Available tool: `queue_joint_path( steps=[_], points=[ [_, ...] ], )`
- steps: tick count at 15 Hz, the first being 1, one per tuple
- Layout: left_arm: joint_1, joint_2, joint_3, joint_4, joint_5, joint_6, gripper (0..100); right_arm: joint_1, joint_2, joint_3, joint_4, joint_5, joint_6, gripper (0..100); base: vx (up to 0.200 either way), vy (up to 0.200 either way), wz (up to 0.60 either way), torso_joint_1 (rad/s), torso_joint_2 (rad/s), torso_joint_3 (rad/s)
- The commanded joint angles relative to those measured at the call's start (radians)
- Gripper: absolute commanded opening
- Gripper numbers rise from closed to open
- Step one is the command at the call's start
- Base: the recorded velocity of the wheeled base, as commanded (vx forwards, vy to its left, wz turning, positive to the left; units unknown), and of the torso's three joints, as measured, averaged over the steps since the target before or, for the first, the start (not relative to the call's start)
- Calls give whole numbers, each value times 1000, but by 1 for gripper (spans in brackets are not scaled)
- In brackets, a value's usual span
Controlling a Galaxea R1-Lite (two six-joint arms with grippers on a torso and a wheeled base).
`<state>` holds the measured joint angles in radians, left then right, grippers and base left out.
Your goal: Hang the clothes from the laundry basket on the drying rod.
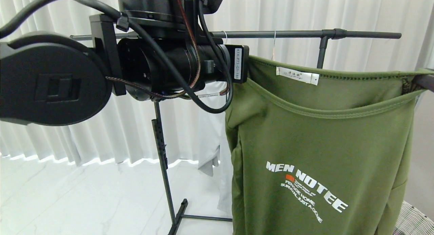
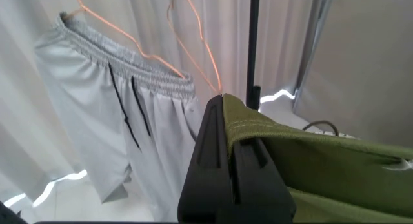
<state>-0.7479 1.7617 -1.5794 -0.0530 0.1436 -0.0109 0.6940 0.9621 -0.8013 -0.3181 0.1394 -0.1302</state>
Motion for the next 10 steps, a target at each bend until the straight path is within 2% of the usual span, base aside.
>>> queue_joint_path(
  steps=[1,3,6,10],
  points=[
    [1,-19,16,2,1,0,0,-11,23,-7,-4,-3,9,0,0,0,0,0,0,0],
    [2,-79,42,61,2,0,0,-80,87,-32,-16,2,47,0,0,0,0,0,0,0],
    [-24,-208,79,171,2,2,0,-126,213,-88,-99,2,58,0,0,0,0,0,0,0],
    [-28,-349,171,211,2,34,0,-169,399,-196,-188,34,58,0,0,0,0,0,0,0]
  ],
)
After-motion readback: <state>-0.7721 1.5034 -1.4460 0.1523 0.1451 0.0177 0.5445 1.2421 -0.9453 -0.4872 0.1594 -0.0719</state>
